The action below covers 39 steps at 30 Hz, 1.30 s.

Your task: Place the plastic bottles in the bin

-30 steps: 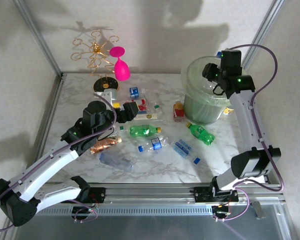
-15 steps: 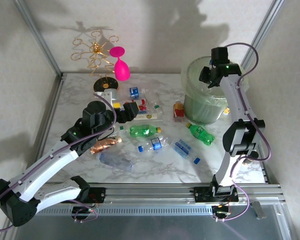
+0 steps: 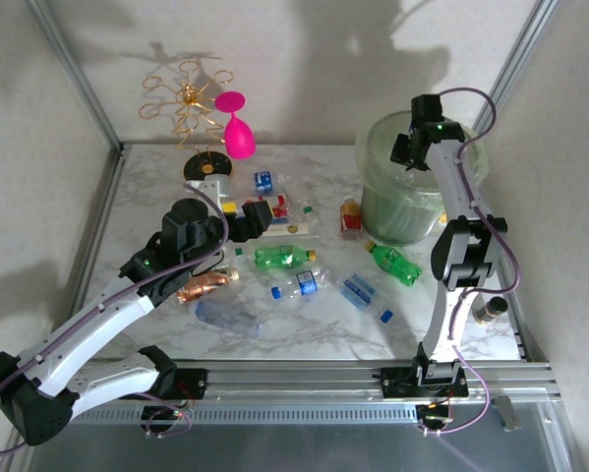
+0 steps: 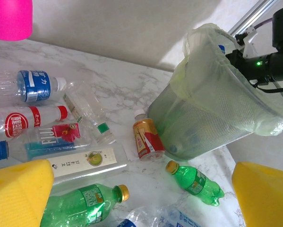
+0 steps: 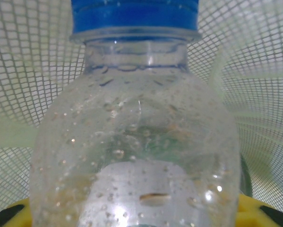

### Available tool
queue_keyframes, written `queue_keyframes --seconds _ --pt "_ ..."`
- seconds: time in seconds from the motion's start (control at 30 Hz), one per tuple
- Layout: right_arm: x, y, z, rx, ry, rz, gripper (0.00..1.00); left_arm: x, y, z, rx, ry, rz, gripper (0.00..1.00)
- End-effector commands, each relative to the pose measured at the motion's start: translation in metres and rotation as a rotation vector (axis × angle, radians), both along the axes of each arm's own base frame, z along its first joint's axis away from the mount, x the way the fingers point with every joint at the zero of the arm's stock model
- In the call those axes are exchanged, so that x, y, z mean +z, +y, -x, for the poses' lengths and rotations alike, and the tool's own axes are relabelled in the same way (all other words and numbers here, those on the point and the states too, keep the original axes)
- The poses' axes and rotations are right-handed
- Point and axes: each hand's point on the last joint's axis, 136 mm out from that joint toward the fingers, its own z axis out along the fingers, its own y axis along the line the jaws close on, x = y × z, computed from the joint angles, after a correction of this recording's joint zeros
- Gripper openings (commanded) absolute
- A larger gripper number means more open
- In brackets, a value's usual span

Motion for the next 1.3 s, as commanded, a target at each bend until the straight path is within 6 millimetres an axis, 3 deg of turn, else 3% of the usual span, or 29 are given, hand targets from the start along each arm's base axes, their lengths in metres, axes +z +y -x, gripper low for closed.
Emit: queue_keyframes --seconds 0.0,0.33,0.57,0.73,1.27 --pt "-0.010 -0.004 0.004 0.010 0.029 0.022 0.00 0.001 -0.001 0.002 -0.006 -0.011 0.004 0.97" --pt "-0.049 -0.007 0.014 0.001 0.111 0.037 0.00 0.000 -0.002 0.003 -0.013 -0.008 0.007 0.97" --pt "-0.054 -0.009 0.012 0.003 0.124 0.042 0.00 0.000 -0.002 0.002 -0.012 -0.007 0.006 0.97" --pt "-0.049 -0.008 0.010 0.011 0.117 0.040 0.21 0.000 -0.001 0.002 -0.006 -0.008 0.000 0.97" --pt "-0.033 -0.005 0.008 0.023 0.081 0.021 0.48 -0.001 0.000 0.001 0.001 -0.009 -0.008 0.98"
